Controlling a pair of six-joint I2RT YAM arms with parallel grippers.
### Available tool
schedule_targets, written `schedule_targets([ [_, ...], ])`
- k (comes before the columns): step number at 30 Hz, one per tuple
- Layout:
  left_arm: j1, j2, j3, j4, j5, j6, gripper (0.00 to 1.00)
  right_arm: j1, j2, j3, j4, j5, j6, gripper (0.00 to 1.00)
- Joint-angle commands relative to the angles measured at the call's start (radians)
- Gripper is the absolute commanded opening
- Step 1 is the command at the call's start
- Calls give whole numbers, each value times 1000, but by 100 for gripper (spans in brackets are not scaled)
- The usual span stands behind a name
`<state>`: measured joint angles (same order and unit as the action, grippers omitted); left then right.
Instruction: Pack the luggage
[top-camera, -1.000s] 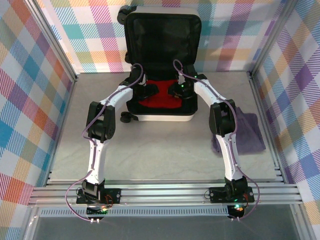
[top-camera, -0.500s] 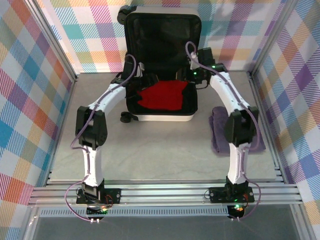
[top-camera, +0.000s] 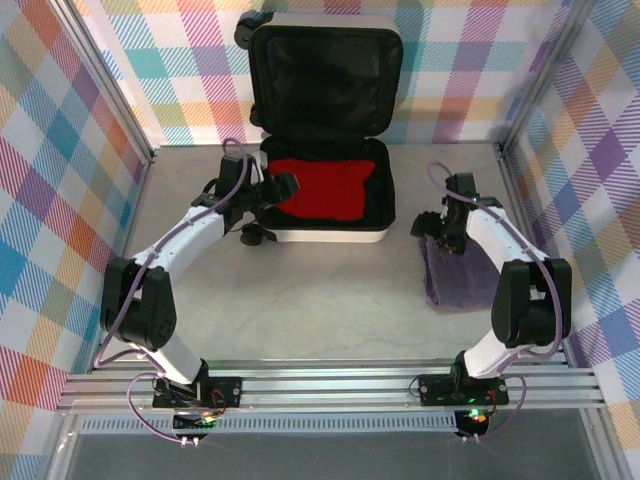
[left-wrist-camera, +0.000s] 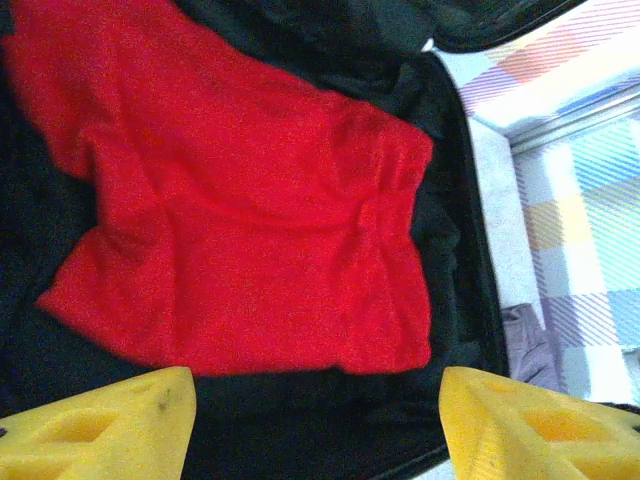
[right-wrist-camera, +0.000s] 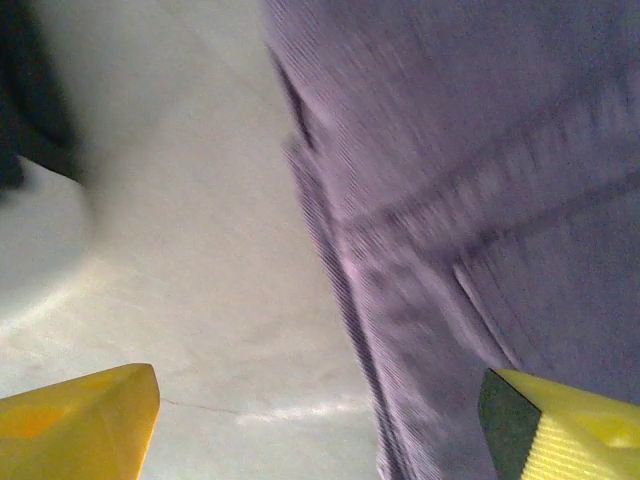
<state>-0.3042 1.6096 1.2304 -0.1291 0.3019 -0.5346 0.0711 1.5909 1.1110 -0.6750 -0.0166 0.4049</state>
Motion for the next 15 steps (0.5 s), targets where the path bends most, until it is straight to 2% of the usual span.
schedule_targets([
  [1, 4, -81, -33, 20, -22, 10, 66, 3, -55, -27, 24, 34, 62, 85],
  [4, -2, -129, -69, -5, -21, 25, 65, 2, -44, -45, -7, 38, 76, 85],
  [10, -20, -257, -177, -19, -51, 47, 65, 3, 4, -112, -5, -88, 92, 85],
  [15, -25, -339, -246, -25, -89, 42, 66, 3, -13, -158, -20, -120, 99, 85],
])
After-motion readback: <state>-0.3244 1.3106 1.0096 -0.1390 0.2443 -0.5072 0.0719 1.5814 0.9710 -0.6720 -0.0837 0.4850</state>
